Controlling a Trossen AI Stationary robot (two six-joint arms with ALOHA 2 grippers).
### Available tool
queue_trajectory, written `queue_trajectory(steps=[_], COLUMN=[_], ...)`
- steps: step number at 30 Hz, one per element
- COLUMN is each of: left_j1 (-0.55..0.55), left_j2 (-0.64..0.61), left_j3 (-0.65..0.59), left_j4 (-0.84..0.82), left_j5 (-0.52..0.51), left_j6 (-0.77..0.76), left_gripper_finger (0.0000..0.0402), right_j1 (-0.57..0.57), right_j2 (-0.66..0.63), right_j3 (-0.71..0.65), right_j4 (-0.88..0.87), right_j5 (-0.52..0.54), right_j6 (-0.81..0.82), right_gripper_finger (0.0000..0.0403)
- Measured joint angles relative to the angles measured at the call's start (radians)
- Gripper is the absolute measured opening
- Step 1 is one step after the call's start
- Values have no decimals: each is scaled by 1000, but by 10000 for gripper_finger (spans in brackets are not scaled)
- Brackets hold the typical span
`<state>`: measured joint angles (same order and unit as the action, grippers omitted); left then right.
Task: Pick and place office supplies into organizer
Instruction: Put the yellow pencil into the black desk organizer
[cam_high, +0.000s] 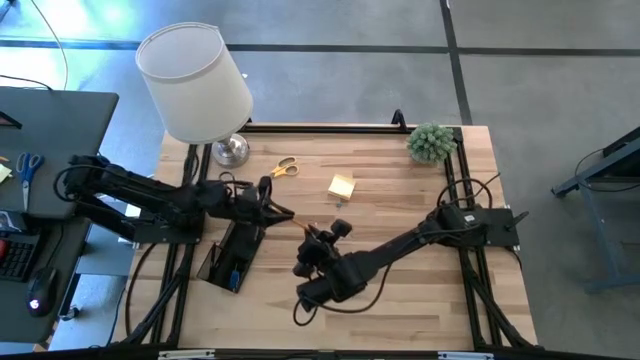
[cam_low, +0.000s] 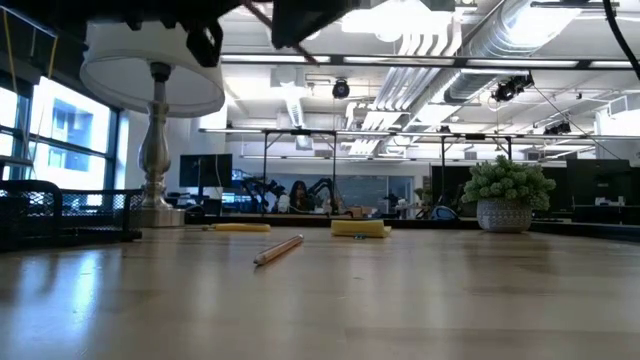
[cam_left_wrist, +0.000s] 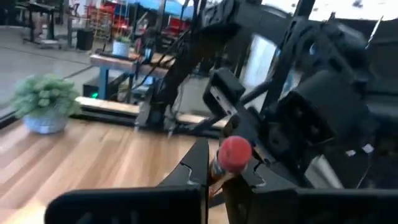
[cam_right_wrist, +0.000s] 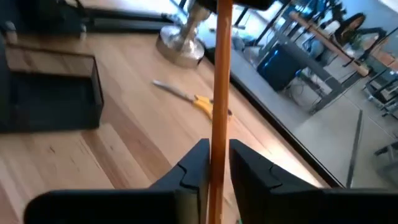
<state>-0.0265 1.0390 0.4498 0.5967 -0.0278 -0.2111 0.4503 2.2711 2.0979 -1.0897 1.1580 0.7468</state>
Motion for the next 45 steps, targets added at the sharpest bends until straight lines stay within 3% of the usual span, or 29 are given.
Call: queue_trajectory(steps=[7,13,17,23,27,35,45], left_j1=[0,1,0,0,0,0,0], left_j2=[-80,-210,-301,-391,-421,-427,-427], left_j3=[1,1,1,1,1,1,1], left_j4=[-253,-408,-549,-746,-779,-760,-715], left_j5=[-12,-104,-86,-55,-18,-14,11], left_j6=[40,79,80,43,29,20,21], left_gripper_finger=[3,2,2,2,2,2,2], right_j1=[-20,-42,-46,-42,-61,-111,-120], right_j2=[-2,-2,-1,0,-1,-1,6], right_j3=[-4,-92,-140,-143,-129,-131,-132], right_j4=[-33,65,63,7,2,125,498], right_j5=[-182,-333,-316,-119,-58,-91,-201], right_j6=[-14,-98,-84,-43,-55,-69,-337], right_gripper_finger=[109,134,133,133,128,113,83])
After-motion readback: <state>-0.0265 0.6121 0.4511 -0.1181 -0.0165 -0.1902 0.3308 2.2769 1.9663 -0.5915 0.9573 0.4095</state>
